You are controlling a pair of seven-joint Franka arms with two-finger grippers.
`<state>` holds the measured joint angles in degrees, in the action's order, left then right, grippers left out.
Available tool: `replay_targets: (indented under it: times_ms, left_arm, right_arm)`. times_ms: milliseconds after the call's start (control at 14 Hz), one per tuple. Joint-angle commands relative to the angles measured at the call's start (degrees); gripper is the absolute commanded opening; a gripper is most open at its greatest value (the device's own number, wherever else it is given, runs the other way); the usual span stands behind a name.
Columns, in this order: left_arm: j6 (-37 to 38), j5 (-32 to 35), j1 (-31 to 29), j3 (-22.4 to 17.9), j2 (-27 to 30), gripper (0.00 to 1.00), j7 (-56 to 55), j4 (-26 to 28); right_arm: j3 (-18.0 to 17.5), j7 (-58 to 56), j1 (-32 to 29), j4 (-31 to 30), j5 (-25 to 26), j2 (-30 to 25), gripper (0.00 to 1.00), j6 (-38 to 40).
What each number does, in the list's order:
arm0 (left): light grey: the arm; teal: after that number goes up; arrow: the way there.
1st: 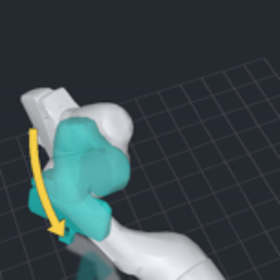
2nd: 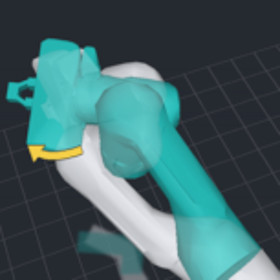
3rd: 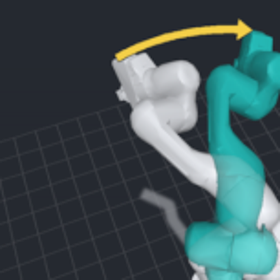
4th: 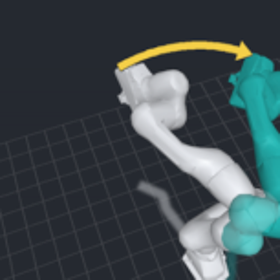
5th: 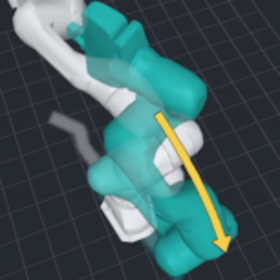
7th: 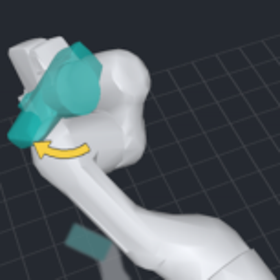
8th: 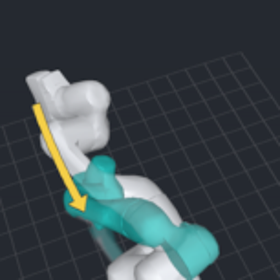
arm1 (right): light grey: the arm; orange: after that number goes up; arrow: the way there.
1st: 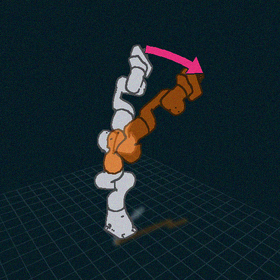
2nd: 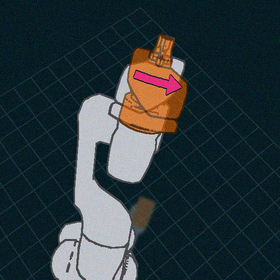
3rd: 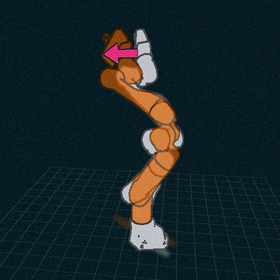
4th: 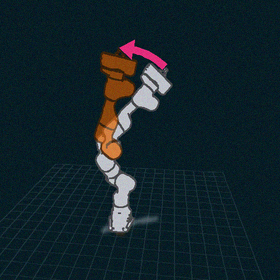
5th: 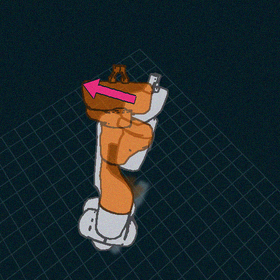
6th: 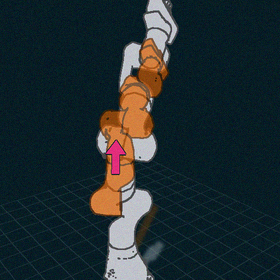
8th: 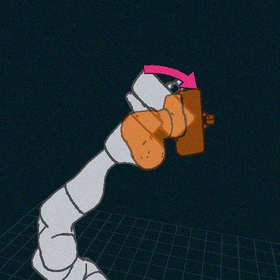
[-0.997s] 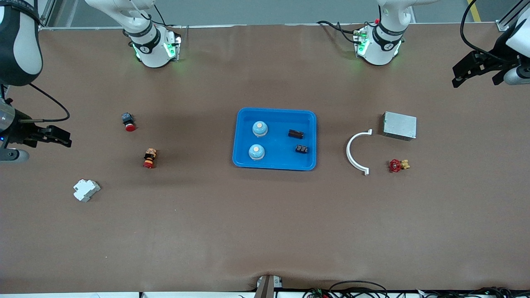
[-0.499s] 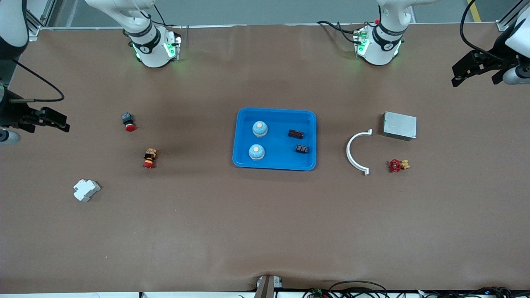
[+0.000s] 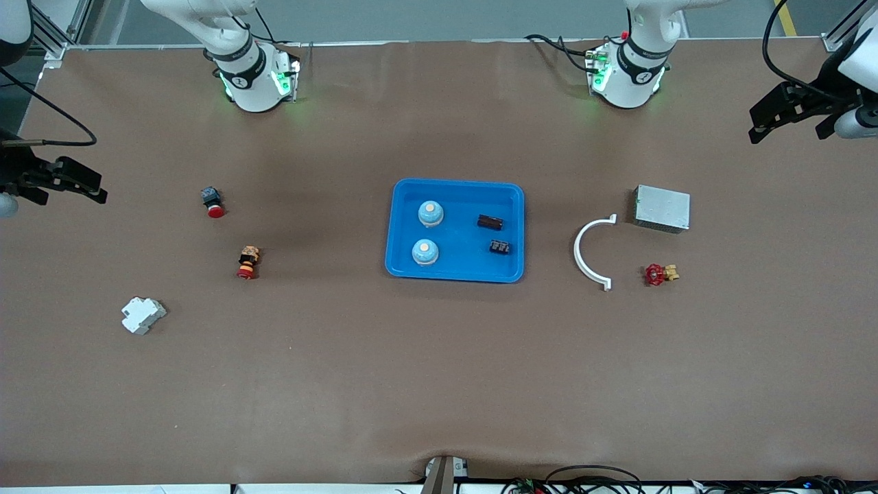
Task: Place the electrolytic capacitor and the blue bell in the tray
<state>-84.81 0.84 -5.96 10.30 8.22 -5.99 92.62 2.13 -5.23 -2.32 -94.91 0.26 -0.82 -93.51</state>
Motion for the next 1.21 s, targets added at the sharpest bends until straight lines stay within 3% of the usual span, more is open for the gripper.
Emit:
replay_targets:
  times_ms: [0,1140]
  left_arm:
    - [1.2,-0.1,-0.5,0.0,0.1,1.0,0.1,-0.9]
    - [1.0,-0.3,-1.5,0.7,-0.6,1.0,0.8,-2.8]
  right_arm:
    - [-0.8,0.0,-0.9,0.4,-0.7,-1.0,1.0,1.5]
    - [-0.7,1.8,-0.9,4.3,-0.9,-0.6,1.0,4.2]
